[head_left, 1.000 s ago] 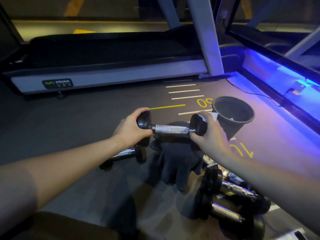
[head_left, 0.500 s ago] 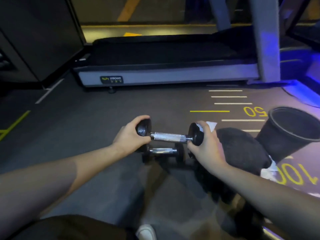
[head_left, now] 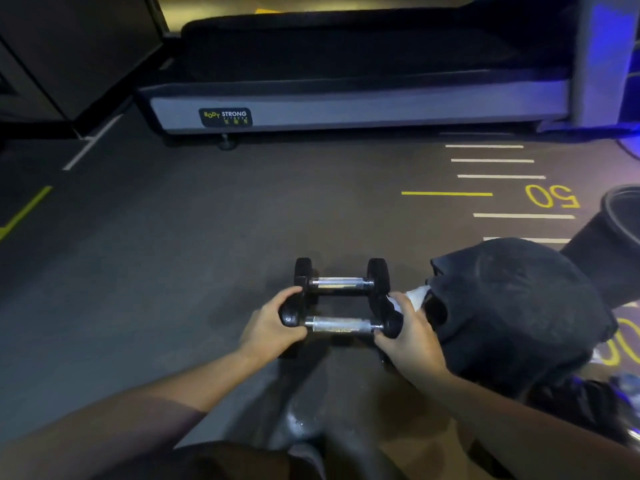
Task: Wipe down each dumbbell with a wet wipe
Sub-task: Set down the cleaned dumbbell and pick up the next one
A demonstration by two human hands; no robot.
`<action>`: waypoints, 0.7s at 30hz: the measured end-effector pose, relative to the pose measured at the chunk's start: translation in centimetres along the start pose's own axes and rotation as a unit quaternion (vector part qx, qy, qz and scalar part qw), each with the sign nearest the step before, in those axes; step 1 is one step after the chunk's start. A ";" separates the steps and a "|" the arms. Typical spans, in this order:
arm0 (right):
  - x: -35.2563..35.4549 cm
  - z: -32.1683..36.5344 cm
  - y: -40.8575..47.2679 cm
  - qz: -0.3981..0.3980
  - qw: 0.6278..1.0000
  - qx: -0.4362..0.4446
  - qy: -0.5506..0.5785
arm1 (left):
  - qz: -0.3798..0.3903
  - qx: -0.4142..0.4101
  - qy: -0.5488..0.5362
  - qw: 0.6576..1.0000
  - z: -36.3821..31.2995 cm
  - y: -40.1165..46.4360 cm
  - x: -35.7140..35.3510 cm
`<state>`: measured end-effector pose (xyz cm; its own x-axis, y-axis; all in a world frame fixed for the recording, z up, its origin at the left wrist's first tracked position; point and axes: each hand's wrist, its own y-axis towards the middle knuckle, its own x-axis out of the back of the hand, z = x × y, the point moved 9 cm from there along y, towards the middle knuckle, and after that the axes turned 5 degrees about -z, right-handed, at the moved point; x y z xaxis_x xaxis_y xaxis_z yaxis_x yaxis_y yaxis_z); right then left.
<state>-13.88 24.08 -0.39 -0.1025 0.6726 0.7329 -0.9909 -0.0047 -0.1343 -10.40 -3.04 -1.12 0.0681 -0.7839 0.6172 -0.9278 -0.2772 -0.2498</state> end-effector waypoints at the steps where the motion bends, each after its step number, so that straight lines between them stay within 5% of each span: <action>1: -0.6 -0.7 0.2 0.003 1.000 -0.007 0.001 | 0.005 0.004 -0.002 1.000 0.6 0.3 -0.7; 21: -5.9 -6.6 1.6 0.123 0.989 -0.070 -0.043 | 0.070 0.014 0.031 0.997 6.7 2.6 -6.9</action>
<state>-14.26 25.01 -9.28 -0.3521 0.5985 0.7196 -0.9140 -0.0541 -0.4022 -10.78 -2.10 -11.03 -0.0854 -0.7804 0.6194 -0.9160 -0.1831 -0.3571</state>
